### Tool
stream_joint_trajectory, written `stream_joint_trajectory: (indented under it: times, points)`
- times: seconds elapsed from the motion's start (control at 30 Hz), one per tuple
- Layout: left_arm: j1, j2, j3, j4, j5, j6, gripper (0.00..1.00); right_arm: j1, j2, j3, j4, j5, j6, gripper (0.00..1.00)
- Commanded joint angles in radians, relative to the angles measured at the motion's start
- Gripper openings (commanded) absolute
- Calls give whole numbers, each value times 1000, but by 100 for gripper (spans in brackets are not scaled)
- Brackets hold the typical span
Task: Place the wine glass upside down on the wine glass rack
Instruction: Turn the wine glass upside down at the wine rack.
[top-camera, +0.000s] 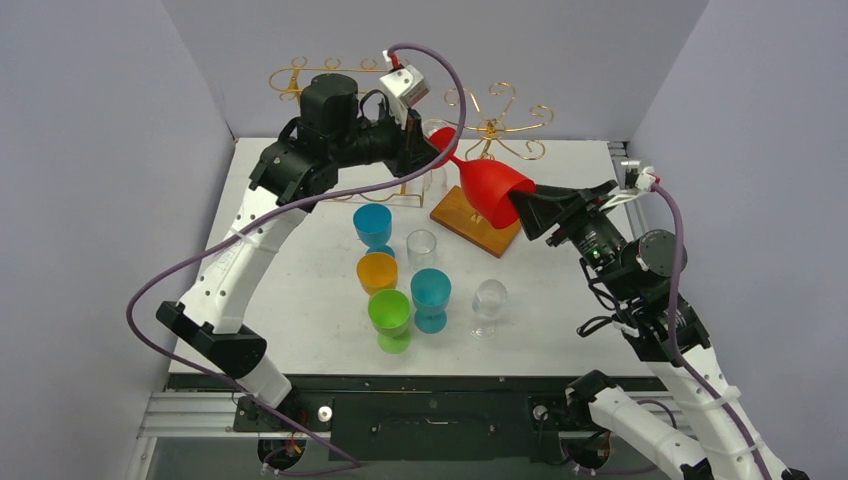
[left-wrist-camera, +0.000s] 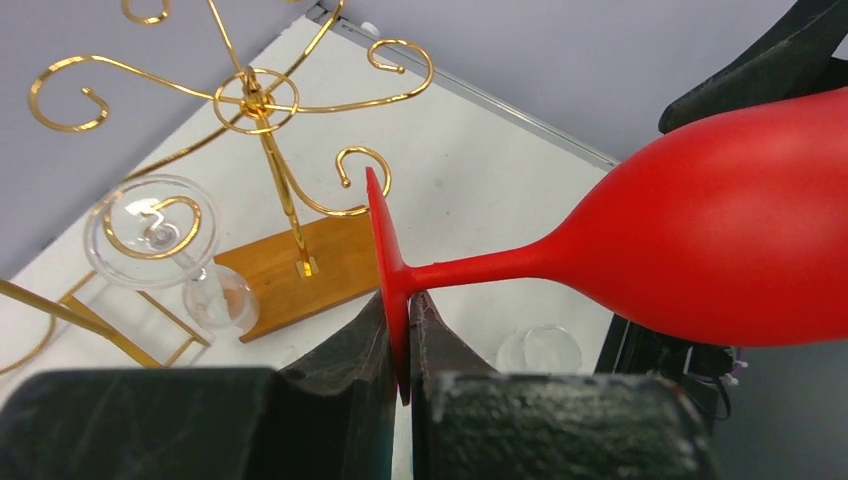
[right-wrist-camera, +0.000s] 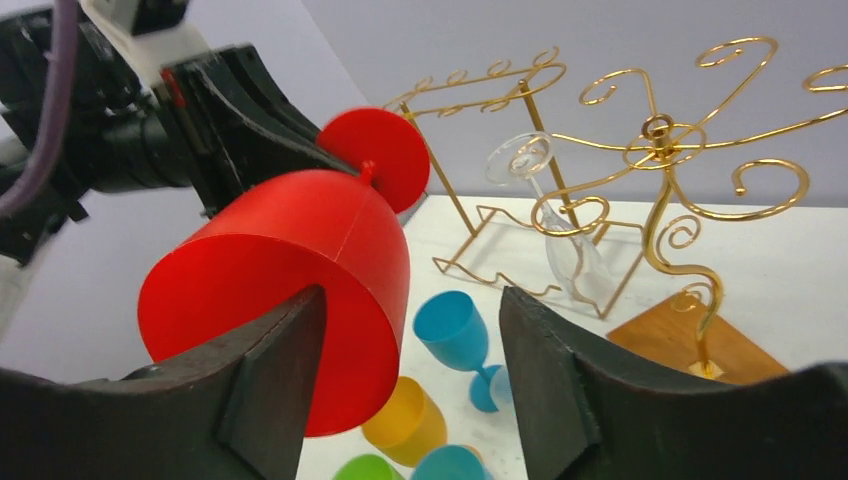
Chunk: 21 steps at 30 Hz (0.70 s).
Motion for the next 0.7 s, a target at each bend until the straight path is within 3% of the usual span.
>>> stream_joint_trajectory:
  times: [0.0, 0.1, 0.2, 0.33, 0.47, 0.67]
  points:
    - [14, -22, 91, 37, 27, 130, 0, 6, -31, 74, -148, -77, -84, 67]
    - [13, -41, 101, 37, 22, 273, 0, -1, -38, 134, -293, -136, -151, 75]
    - [8, -86, 58, 78, -2, 439, 0, -16, -6, 243, -476, -236, -236, 76]
    - [-37, -204, -125, 201, -54, 734, 0, -22, 36, 343, -581, -381, -310, 76]
    - [-105, -336, -337, 372, -96, 982, 0, -22, 42, 320, -488, -421, -270, 79]
    - [-196, -443, -503, 511, -98, 1236, 0, -10, 123, 242, -259, -493, -181, 80]
